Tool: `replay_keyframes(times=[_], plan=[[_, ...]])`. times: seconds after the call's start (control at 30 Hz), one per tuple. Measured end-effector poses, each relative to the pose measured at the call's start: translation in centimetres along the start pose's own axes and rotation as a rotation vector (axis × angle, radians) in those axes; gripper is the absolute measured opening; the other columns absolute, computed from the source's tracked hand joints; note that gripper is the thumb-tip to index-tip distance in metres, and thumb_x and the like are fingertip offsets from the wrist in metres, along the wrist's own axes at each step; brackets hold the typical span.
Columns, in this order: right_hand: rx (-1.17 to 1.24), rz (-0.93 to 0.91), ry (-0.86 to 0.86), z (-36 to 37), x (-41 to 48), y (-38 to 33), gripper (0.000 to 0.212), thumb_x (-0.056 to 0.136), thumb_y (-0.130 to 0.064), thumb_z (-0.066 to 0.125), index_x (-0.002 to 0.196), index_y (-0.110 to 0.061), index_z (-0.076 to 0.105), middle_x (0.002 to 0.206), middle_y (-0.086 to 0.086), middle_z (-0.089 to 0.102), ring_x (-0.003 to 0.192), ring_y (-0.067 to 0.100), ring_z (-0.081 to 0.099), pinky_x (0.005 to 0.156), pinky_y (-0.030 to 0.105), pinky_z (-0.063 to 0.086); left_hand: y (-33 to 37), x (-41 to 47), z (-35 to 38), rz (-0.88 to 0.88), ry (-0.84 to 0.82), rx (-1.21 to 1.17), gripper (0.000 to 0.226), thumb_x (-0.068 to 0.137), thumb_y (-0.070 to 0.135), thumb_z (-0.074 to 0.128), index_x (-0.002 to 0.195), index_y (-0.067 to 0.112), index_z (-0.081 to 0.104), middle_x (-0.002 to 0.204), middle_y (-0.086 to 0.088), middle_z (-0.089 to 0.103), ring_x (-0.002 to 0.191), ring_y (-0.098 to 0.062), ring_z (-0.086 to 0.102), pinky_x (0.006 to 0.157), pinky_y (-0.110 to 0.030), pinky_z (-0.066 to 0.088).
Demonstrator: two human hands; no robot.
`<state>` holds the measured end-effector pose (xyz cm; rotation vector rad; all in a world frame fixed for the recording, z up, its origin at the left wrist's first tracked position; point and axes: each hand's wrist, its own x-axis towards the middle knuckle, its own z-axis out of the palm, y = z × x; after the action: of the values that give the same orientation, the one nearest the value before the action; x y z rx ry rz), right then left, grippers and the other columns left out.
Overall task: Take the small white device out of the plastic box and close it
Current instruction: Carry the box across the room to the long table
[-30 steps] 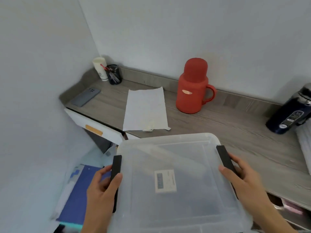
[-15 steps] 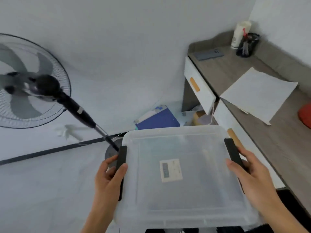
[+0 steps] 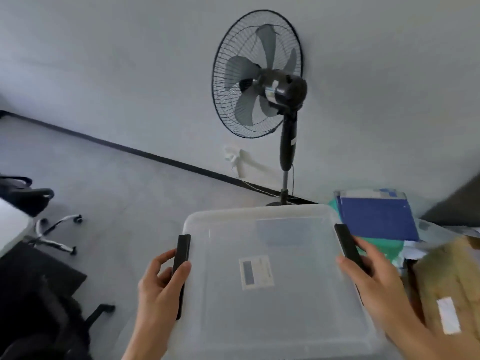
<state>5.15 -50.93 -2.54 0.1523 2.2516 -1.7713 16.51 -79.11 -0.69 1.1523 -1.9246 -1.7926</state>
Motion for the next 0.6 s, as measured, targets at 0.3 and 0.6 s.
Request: replay_keyframes(times=[0.3, 0.6], plan=[[-0.121, -0.069, -0.285, 16.5, 5.7, -5.0, 0.037, 0.085, -0.014, 0.067, 0.112, -0.038, 0.058, 0.086, -0.009, 0.069, 0.070, -0.007, 0.064, 0.065, 0.018, 0.043, -1.3, 7.5, -11.8, -0.070, 0.248, -0.120, 0.028, 0.087, 0.010, 0.062, 0.115, 0.013, 0.059, 0.057, 0.019, 0.071, 0.047, 0.005, 0.063, 0.039, -0.007, 0.045], [-0.208, -0.109, -0.489, 31.6, 19.2, -11.0, 0.038, 0.085, -0.015, 0.067, 0.119, -0.028, 0.057, 0.093, 0.008, 0.070, 0.079, 0.023, 0.065, 0.070, 0.025, 0.047, 0.0, 21.8, -15.7, -0.115, 0.446, -0.170, 0.028, 0.087, 0.011, 0.063, 0.114, 0.016, 0.059, 0.059, 0.009, 0.072, 0.049, -0.002, 0.065, 0.044, -0.012, 0.050]])
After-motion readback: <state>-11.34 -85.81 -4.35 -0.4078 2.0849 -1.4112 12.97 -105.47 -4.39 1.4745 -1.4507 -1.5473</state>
